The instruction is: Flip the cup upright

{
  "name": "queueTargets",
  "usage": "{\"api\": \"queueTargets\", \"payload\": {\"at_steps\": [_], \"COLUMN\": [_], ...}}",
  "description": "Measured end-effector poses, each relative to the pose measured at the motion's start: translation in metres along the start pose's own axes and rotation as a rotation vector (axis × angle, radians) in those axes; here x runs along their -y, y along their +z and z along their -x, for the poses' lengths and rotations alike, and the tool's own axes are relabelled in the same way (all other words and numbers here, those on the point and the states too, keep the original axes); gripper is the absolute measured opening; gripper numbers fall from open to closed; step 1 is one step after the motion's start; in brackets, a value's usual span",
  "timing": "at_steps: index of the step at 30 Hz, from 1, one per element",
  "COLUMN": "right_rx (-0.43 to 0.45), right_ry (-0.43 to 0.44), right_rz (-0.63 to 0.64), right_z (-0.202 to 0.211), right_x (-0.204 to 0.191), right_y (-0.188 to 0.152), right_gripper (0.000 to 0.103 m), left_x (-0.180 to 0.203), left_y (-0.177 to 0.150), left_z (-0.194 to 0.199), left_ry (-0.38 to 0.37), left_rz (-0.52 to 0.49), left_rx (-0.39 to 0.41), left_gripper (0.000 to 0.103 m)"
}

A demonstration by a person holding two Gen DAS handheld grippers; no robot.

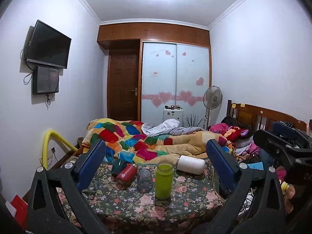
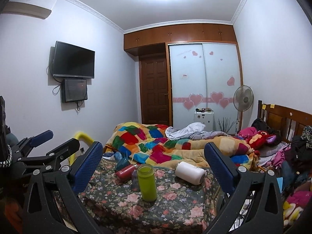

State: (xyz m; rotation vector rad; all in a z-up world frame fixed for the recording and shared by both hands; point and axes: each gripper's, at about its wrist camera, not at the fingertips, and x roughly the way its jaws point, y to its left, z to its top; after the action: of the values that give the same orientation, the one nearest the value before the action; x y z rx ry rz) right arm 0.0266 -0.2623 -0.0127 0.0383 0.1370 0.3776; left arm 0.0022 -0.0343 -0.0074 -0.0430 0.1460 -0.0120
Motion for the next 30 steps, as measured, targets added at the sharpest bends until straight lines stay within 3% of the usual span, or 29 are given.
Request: {"api": "queueTargets", "payload": {"at_steps": [30], "right_rx": [-0.048], "right_ry": [0.003], "right_rz": [0.001], "right_z": [-0.0035], "right_x": [-0.0017], "right_y": [-0.0022], "right_gripper": [0.103], "left_x": [-0.0015], "left_y": [-0.0056], "left_z": [-0.0071], "left_ry": [0.000], "left_rz": [0.016], "left_rx": [-0.029], "left_gripper": [0.103]}}
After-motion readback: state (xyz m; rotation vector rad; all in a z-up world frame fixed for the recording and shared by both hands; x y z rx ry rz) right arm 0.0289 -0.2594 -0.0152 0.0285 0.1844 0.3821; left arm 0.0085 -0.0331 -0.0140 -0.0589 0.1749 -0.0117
